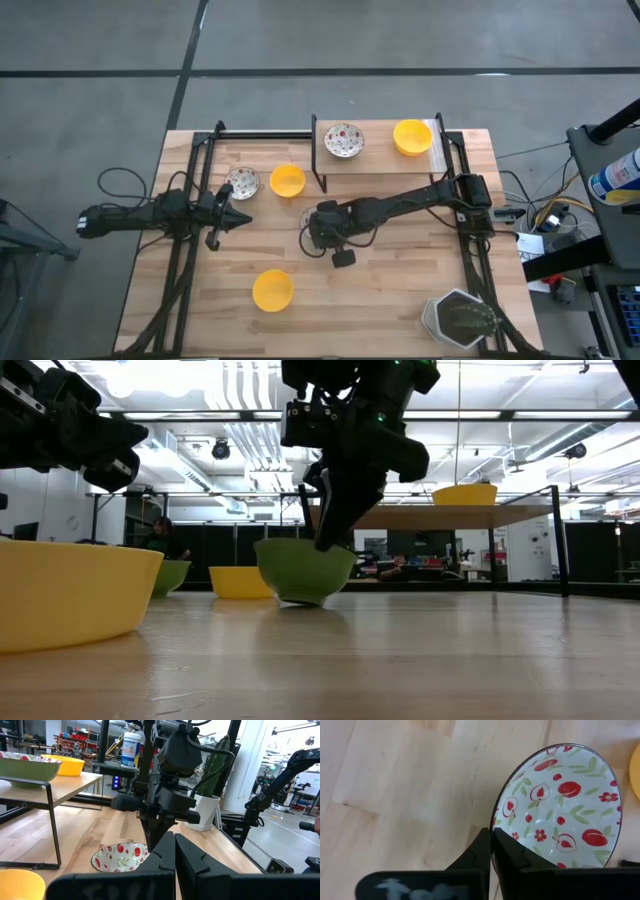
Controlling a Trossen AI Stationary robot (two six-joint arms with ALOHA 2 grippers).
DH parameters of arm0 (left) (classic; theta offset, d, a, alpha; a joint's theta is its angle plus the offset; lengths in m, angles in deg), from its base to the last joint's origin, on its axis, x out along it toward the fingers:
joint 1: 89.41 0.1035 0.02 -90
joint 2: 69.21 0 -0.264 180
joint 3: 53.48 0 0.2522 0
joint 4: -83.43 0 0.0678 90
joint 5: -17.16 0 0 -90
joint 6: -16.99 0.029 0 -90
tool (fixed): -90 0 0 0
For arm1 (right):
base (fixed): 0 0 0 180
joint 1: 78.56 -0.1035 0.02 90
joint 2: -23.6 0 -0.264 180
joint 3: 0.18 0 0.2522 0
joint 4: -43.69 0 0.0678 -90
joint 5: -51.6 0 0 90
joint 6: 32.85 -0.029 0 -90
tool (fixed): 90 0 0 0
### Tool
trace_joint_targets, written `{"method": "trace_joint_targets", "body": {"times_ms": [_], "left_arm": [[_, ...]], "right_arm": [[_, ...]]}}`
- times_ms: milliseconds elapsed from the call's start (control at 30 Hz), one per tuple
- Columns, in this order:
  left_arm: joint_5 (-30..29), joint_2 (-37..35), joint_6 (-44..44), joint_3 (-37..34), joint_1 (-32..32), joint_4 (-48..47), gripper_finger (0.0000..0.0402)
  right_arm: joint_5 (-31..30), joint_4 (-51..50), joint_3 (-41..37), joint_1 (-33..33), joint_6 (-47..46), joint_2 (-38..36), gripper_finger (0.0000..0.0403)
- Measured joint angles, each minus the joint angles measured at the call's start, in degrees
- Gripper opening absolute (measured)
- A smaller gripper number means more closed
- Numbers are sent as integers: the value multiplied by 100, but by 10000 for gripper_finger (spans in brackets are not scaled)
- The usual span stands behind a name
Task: Pick & Place Mini bowls
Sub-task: Stack the right green patterned bowl on the green patterned bowl on the shelf
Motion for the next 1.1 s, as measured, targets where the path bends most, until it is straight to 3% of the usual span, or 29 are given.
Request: {"method": "trace_joint_targets", "body": {"times_ms": [367, 700, 933, 1100], "left_arm": [[1, 0, 0, 0, 0, 1, 0], [-1, 0, -1, 0, 0, 0, 0], [-1, 0, 0, 1, -1, 1, 0], [0, 0, 0, -1, -2, 2, 0]], "right_arm": [[-130, 69, -26, 5, -39, 11, 103], [-133, 320, -342, 1, 117, 11, 137], [-463, 347, -542, -1, 96, 11, 115], [-425, 333, -530, 24, -23, 11, 36]]}}
